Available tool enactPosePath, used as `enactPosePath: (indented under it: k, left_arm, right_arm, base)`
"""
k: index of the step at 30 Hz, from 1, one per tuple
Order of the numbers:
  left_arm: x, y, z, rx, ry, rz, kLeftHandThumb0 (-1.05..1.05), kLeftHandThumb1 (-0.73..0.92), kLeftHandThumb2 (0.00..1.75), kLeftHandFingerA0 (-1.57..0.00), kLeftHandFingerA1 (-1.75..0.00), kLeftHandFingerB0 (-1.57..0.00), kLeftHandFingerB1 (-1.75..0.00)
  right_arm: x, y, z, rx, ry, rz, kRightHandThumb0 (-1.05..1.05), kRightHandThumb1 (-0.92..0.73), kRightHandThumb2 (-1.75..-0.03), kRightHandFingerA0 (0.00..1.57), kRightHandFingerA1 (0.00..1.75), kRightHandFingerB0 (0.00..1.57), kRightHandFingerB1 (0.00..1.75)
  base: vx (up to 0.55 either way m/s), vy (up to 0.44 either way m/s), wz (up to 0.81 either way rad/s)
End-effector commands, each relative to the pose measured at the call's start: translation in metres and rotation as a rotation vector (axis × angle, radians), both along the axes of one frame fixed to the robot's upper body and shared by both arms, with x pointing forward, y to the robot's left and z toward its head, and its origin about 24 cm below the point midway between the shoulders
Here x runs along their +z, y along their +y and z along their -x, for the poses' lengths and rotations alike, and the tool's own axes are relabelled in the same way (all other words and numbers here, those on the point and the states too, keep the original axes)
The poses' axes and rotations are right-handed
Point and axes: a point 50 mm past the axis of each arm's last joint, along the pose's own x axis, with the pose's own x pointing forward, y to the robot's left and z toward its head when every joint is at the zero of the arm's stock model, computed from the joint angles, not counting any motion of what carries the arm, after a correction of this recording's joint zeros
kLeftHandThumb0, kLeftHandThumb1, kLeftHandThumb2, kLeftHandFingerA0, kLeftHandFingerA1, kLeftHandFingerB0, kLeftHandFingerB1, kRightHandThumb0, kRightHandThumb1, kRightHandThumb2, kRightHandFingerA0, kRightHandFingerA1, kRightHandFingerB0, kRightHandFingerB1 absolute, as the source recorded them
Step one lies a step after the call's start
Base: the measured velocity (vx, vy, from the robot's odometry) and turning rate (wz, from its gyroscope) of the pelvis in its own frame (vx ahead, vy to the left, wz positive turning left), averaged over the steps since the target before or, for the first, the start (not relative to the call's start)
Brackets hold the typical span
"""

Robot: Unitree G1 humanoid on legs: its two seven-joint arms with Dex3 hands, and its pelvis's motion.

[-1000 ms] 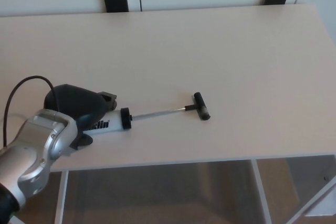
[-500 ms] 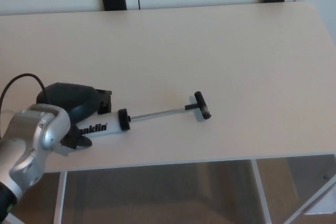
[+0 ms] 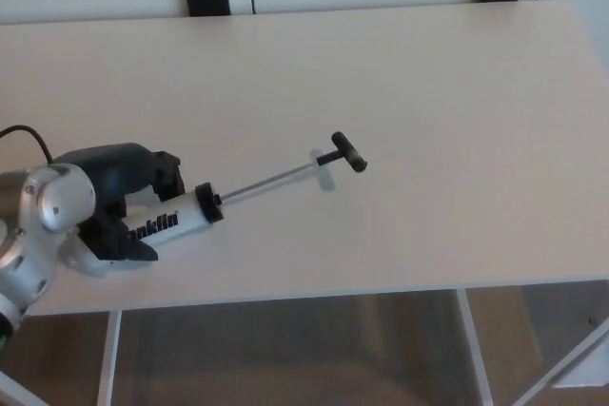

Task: The robot walks towards a desk on which an air pump is kept in the middle. It lifts it up and holds it with its left hand and uses its right hand to compress it by pushing its handle inwards.

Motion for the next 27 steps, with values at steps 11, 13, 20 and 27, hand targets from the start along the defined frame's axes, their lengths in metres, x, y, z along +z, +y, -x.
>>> enactPosePath:
  k: [11,13,20,27]
  left_arm:
    - [0.03,-0.013,-0.008,-0.102,0.229,0.252,0.01,0.76,0.78,-0.92,-1.31,-0.67,-1.18]
    - [0.032,-0.017,-0.01,-0.127,0.219,0.236,0.0,0.76,0.78,-0.95,-1.22,-0.68,-1.17]
    - [0.036,-0.02,-0.012,-0.142,0.208,0.2,-0.04,0.76,0.79,-0.95,-1.2,-0.71,-1.11]
    - [0.041,-0.023,-0.014,-0.159,0.201,0.187,-0.04,0.76,0.8,-0.92,-1.29,-0.7,-1.12]
  right_arm:
    - [-0.039,0.011,-0.144,0.037,0.257,0.287,-1.03,-0.78,-1.16,0.0,0.1,0.02,0.07]
    - [-0.049,0.018,-0.163,0.04,0.296,0.277,-0.98,-0.76,-1.13,0.0,0.14,0.0,0.12]
    - [-0.071,0.025,-0.193,0.057,0.395,0.2,-1.05,-0.82,-1.17,0.0,0.03,0.0,0.01]
    - [-0.091,0.024,-0.207,0.054,0.47,0.183,-0.97,-0.84,-1.18,0.0,0.06,0.0,0.04]
  base:
    - [0.0,0.0,0.0]
    - [0.0,0.0,0.0]
    - [0.0,0.0,0.0]
    - [0.0,0.0,0.0]
